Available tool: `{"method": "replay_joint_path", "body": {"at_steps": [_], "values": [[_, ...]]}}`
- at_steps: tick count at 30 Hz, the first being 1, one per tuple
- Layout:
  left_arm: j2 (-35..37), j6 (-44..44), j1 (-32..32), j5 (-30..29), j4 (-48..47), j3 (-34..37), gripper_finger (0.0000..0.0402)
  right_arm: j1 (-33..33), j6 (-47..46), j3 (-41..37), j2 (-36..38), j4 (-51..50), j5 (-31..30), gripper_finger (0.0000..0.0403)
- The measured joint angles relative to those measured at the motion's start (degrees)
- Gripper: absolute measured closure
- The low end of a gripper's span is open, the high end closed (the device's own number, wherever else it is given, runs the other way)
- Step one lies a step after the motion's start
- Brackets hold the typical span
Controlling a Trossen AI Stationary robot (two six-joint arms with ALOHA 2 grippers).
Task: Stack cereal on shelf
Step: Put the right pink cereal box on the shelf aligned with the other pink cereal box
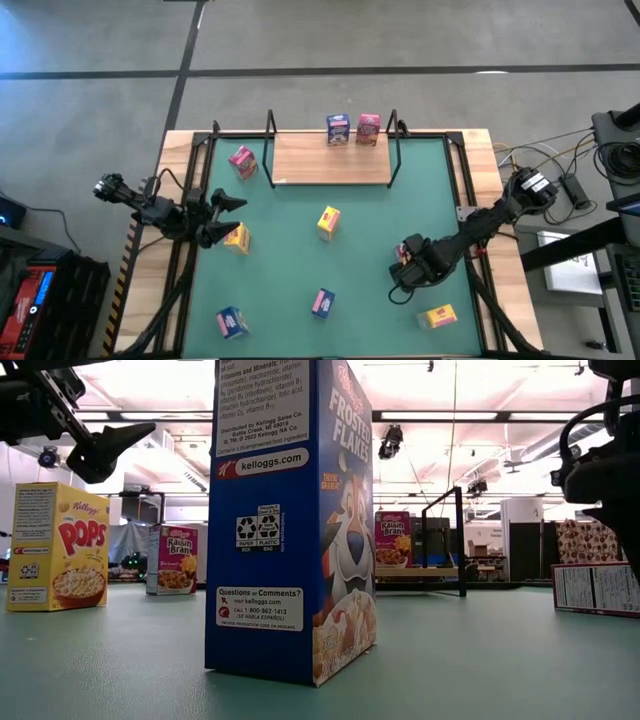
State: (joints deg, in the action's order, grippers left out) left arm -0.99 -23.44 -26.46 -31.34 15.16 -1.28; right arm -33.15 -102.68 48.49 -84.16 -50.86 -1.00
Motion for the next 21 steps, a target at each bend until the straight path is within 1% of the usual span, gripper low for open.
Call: {"method": "replay_joint_path", "body": {"at_steps": [4,11,13,15,17,21], "values": [[-0.04,0.00,0.00,0.00,0.00,0.00,0.0003,0.00,-0.16,0.00,0.00,0.44,-0.01,0.0016],[-0.04,0.00,-0.01,0.00,0.00,0.00,0.0003,0.00,-0.95,0.00,0.06,0.82,-0.04,0.0094],[-0.04,0.00,0.00,0.00,0.02,0.00,0.0003,0.02,-0.95,0.11,0.56,0.71,-0.04,0.0108],[-0.04,0.00,0.00,0.00,0.00,0.00,0.0003,0.20,-1.68,0.75,1.16,0.74,-0.04,0.0113],[-0.04,0.00,-0.01,-0.01,0.02,0.00,0.0003,0.38,-4.35,1.66,2.02,0.78,-0.22,0.0112],[-0.04,0.00,0.00,0.00,0.00,0.00,0.0003,0.57,-9.23,4.32,3.68,0.73,-0.55,0.0096]]}}
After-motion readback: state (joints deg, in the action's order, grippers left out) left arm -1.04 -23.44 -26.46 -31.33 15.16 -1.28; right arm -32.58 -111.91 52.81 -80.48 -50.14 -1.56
